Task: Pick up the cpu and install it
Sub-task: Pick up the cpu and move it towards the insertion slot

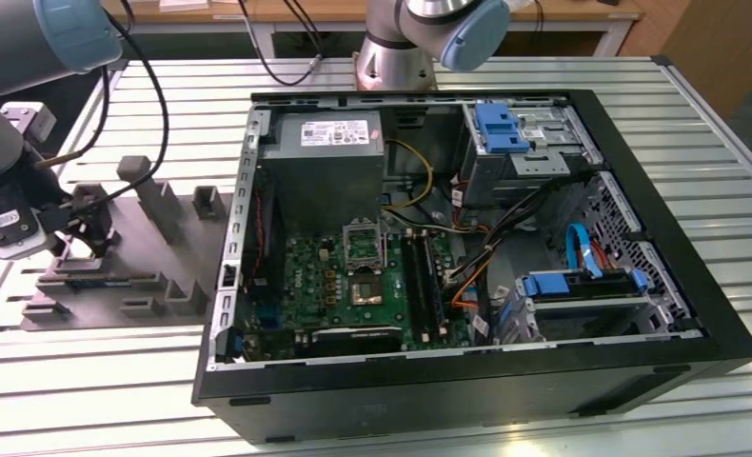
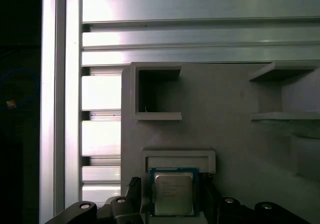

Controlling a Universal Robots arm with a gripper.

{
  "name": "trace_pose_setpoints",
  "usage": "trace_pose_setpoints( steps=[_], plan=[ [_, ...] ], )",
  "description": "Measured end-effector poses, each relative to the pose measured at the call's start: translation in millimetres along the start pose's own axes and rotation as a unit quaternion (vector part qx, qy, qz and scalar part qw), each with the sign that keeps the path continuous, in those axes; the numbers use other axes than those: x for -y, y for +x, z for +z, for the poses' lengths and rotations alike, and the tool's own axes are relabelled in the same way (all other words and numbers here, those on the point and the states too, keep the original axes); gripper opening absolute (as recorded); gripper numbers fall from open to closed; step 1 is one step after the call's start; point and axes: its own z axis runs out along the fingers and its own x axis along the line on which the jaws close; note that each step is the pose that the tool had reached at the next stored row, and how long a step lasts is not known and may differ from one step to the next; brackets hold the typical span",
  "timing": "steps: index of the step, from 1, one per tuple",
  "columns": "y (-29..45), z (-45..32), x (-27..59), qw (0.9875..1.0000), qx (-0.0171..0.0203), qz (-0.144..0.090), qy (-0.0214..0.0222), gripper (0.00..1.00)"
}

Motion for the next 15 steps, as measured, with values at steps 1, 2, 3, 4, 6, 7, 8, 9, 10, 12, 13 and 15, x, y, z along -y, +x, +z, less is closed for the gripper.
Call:
trace_pose_setpoints(
  steps=[1, 2, 3, 4, 6, 7, 8, 9, 10, 12, 13, 15],
  plan=[
    [0.0, 0.1, 0.0, 1.0000, 0.0000, 0.000, 0.0000, 0.59],
    [0.0, 0.1, 0.0, 1.0000, 0.0000, 0.000, 0.0000, 0.59],
    [0.0, 0.1, 0.0, 1.0000, 0.0001, 0.000, 0.0000, 0.59],
    [0.0, 0.1, 0.0, 1.0000, 0.0001, 0.000, 0.0001, 0.59],
    [0.0, 0.1, 0.0, 1.0000, 0.0001, 0.000, 0.0001, 0.59],
    [0.0, 0.1, 0.0, 1.0000, 0.0001, 0.000, 0.0002, 0.59],
    [0.0, 0.1, 0.0, 1.0000, 0.0001, 0.000, 0.0002, 0.59],
    [0.0, 0.1, 0.0, 1.0000, 0.0001, 0.000, 0.0002, 0.59],
    [-0.1, 0.2, -0.1, 1.0000, 0.0002, 0.000, 0.0002, 0.59],
    [-0.5, 0.1, -0.1, 1.0000, 0.0001, 0.000, 0.0002, 0.51],
    [-0.7, 0.1, -0.1, 1.0000, 0.0001, 0.000, 0.0002, 0.51],
    [-1.1, 0.1, -0.1, 1.0000, 0.0000, 0.000, 0.0002, 0.47]
  ],
)
